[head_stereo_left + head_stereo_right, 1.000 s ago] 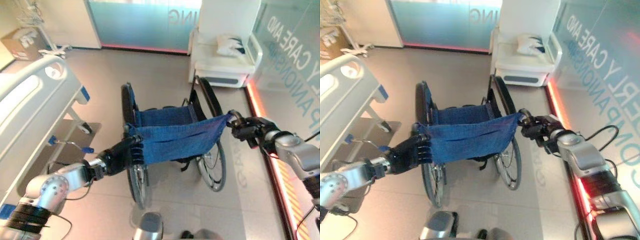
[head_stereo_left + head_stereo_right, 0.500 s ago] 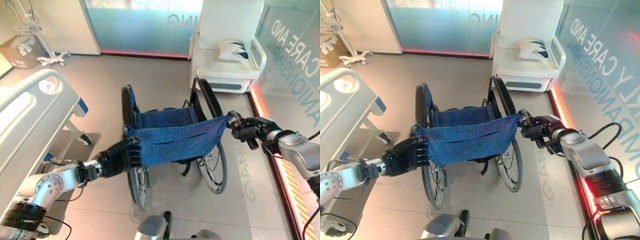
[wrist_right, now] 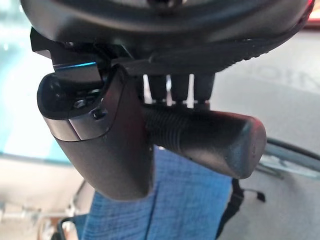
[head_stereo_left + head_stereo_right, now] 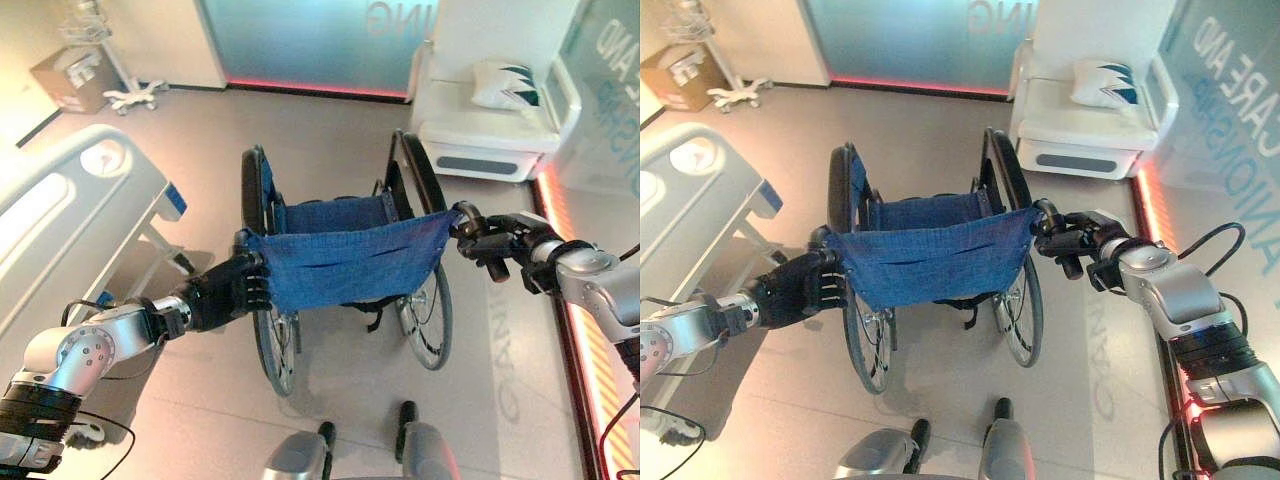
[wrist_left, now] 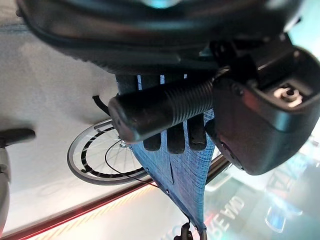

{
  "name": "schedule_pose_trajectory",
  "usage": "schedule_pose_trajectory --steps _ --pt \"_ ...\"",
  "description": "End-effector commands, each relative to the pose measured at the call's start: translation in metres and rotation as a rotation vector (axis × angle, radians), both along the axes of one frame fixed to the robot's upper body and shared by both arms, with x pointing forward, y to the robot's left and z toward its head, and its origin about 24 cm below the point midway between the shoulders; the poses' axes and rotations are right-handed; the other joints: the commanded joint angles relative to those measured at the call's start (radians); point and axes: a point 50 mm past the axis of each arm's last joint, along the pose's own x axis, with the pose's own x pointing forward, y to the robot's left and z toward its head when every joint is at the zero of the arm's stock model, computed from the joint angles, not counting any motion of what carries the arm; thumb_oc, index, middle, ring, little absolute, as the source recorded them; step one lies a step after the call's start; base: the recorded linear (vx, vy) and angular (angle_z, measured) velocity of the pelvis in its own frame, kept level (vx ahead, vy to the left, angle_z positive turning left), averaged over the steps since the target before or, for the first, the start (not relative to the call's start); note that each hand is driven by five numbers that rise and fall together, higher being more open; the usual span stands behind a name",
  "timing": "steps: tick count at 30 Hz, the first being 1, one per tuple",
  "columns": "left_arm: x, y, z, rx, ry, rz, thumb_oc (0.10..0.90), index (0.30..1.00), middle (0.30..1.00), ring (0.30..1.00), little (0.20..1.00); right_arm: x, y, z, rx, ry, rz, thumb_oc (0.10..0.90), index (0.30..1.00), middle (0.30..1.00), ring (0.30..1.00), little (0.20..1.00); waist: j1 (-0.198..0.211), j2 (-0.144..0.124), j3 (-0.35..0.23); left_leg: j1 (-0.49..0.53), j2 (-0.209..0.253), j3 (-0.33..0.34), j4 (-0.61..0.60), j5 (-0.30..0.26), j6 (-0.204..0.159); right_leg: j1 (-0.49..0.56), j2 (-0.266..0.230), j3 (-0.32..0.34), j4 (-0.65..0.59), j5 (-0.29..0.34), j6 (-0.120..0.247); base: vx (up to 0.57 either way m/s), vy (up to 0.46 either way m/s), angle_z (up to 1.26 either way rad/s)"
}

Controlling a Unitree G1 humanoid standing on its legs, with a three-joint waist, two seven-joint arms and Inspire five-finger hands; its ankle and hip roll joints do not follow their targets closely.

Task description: Push the wheelchair next to the bed

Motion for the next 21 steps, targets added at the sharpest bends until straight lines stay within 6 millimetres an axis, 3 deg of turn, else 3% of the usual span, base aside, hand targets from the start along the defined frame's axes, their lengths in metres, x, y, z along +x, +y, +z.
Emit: schedule_pose_trajectory --steps 1,3,5,6,8,10,12,13,15,18,20,21 --pt "0.022 -0.001 0.086 -0.120 -0.405 0.023 0.400 0.300 0.300 0.300 0.300 0.000 0.013 0.047 0.019 -0.110 0.202 0.400 0.300 0.300 0.300 0.300 -0.053 -0.002 -0.162 0.019 -0.007 0.028 0.306 0.141 -0.020 0.056 0.067 -0.045 -0.138 0.109 -0.068 0.36 -0.192 0.33" --pt "0.021 -0.003 0.085 -0.141 -0.399 0.039 0.400 0.300 0.300 0.300 0.300 -0.001 0.013 0.048 0.005 -0.116 0.210 0.400 0.300 0.300 0.300 0.300 -0.057 -0.015 -0.169 -0.060 0.004 0.037 0.499 0.220 -0.037 0.093 0.092 -0.064 -0.130 0.069 -0.115 0.40 -0.206 0.24" --pt "0.020 -0.004 0.085 -0.153 -0.402 0.038 0.400 0.300 0.300 0.300 0.300 -0.001 0.015 0.048 -0.003 -0.117 0.218 0.400 0.300 0.300 0.300 0.300 -0.050 -0.026 -0.169 -0.135 -0.024 0.035 0.648 0.264 -0.048 0.123 0.105 -0.066 -0.123 0.044 -0.138 0.35 -0.156 0.00" --pt "0.019 -0.004 0.084 -0.155 -0.400 0.036 0.400 0.300 0.300 0.300 0.300 -0.001 0.016 0.047 -0.003 -0.115 0.220 0.400 0.300 0.300 0.300 0.300 -0.044 -0.028 -0.168 -0.163 -0.047 0.036 0.698 0.260 -0.049 0.135 0.113 -0.067 -0.122 0.034 -0.143 0.33 -0.121 -0.02" --pt "0.019 -0.004 0.080 -0.151 -0.396 0.034 0.400 0.300 0.300 0.300 0.300 0.000 0.017 0.046 -0.004 -0.110 0.220 0.400 0.300 0.300 0.300 0.300 -0.037 -0.028 -0.163 -0.213 -0.050 0.046 0.732 0.276 -0.048 0.162 0.131 -0.068 -0.120 0.020 -0.156 0.29 -0.076 0.12" --pt "0.019 -0.005 0.078 -0.151 -0.394 0.039 0.400 0.300 0.300 0.300 0.300 -0.001 0.020 0.043 -0.009 -0.106 0.218 0.400 0.300 0.300 0.300 0.300 -0.016 -0.023 -0.146 -0.266 -0.040 0.082 0.571 0.245 -0.026 0.214 0.156 -0.075 -0.125 0.002 -0.154 0.42 -0.030 0.33" --pt "0.018 -0.004 0.080 -0.157 -0.394 0.042 0.400 0.300 0.300 0.300 0.300 0.001 0.024 0.040 -0.013 -0.103 0.216 0.400 0.300 0.300 0.300 0.300 -0.003 -0.012 -0.144 -0.261 -0.003 0.135 0.342 0.257 -0.025 0.246 0.175 -0.084 -0.132 -0.022 -0.153 0.40 0.061 0.54" --pt "0.017 -0.004 0.080 -0.155 -0.391 0.039 0.400 0.300 0.300 0.300 0.300 0.003 0.026 0.038 -0.012 -0.102 0.210 0.400 0.300 0.300 0.300 0.300 0.004 0.004 -0.148 -0.262 0.024 0.174 0.193 0.279 -0.033 0.269 0.198 -0.095 -0.138 -0.042 -0.154 0.47 0.103 0.48" --pt "0.016 -0.004 0.072 -0.148 -0.380 0.022 0.400 0.300 0.300 0.300 0.300 0.005 0.028 0.030 -0.008 -0.099 0.195 0.400 0.300 0.300 0.300 0.300 0.033 0.022 -0.159 -0.258 0.035 0.246 -0.068 0.324 -0.041 0.340 0.220 -0.103 -0.155 -0.083 -0.150 0.51 0.114 0.23" --pt "0.012 -0.002 0.065 -0.131 -0.380 0.011 0.400 0.300 0.300 0.300 0.300 0.003 0.027 0.021 0.010 -0.101 0.192 0.400 0.300 0.300 0.300 0.300 0.056 0.020 -0.176 -0.266 0.025 0.265 -0.118 0.350 -0.036 0.402 0.227 -0.097 -0.160 -0.109 -0.139 0.38 0.067 -0.05" --pt "0.010 0.003 0.063 -0.112 -0.378 0.010 0.400 0.300 0.300 0.300 0.300 0.002 0.028 0.015 0.035 -0.095 0.193 0.400 0.300 0.300 0.300 0.300 0.067 0.005 -0.208 -0.236 -0.004 0.266 -0.151 0.255 0.000 0.417 0.212 -0.092 -0.148 -0.116 -0.110 0.33 0.089 -0.42" --pt "0.010 0.005 0.063 -0.102 -0.382 0.012 0.400 0.300 0.300 0.300 0.300 0.002 0.028 0.013 0.041 -0.099 0.188 0.400 0.300 0.300 0.300 0.300 0.070 0.002 -0.218 -0.226 -0.011 0.276 -0.150 0.235 0.013 0.420 0.206 -0.100 -0.128 -0.111 -0.100 0.37 0.109 -0.60"
